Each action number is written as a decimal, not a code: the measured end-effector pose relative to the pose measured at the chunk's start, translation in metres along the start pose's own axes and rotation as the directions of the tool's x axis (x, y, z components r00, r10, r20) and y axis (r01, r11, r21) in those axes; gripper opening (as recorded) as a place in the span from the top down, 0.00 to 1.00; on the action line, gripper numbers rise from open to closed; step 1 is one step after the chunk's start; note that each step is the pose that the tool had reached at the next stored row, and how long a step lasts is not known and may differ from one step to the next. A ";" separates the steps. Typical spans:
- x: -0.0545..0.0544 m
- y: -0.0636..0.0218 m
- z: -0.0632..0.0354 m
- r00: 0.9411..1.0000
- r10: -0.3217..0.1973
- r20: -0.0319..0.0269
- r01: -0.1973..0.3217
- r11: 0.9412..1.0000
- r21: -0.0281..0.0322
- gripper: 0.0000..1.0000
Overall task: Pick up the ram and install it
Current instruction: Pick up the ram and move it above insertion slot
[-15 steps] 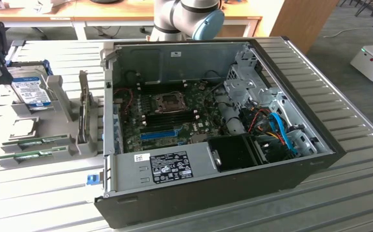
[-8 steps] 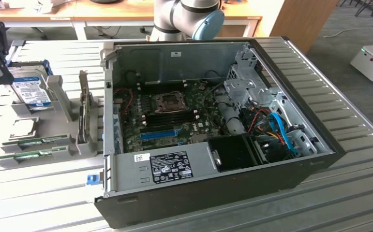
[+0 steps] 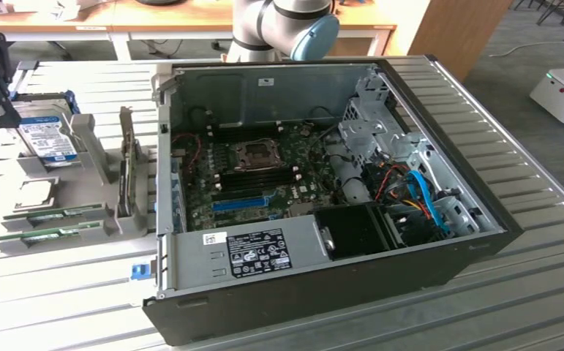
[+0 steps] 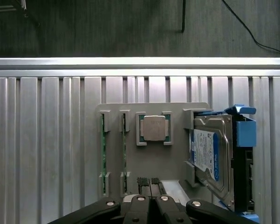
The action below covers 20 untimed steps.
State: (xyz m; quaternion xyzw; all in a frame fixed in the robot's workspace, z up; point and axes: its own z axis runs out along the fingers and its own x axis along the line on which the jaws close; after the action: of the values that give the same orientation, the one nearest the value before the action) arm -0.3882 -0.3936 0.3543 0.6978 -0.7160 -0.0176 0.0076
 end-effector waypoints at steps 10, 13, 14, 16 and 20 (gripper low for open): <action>0.000 0.0000 0.0000 1.000 -0.009 0.000 0.009 1.000 0.000 0.89; 0.000 0.0000 0.0000 1.000 -0.009 0.000 0.009 1.000 0.000 0.89; 0.001 0.0000 0.0000 1.000 -0.009 0.000 0.009 1.000 0.000 0.89; 0.001 0.0000 0.0000 1.000 -0.009 0.000 0.009 1.000 0.000 0.89; 0.001 -0.0001 0.0000 1.000 -0.009 0.000 0.009 1.000 0.000 0.76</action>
State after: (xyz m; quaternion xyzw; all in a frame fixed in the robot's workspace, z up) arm -0.3882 -0.3949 0.3543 0.7009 -0.7130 -0.0176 0.0077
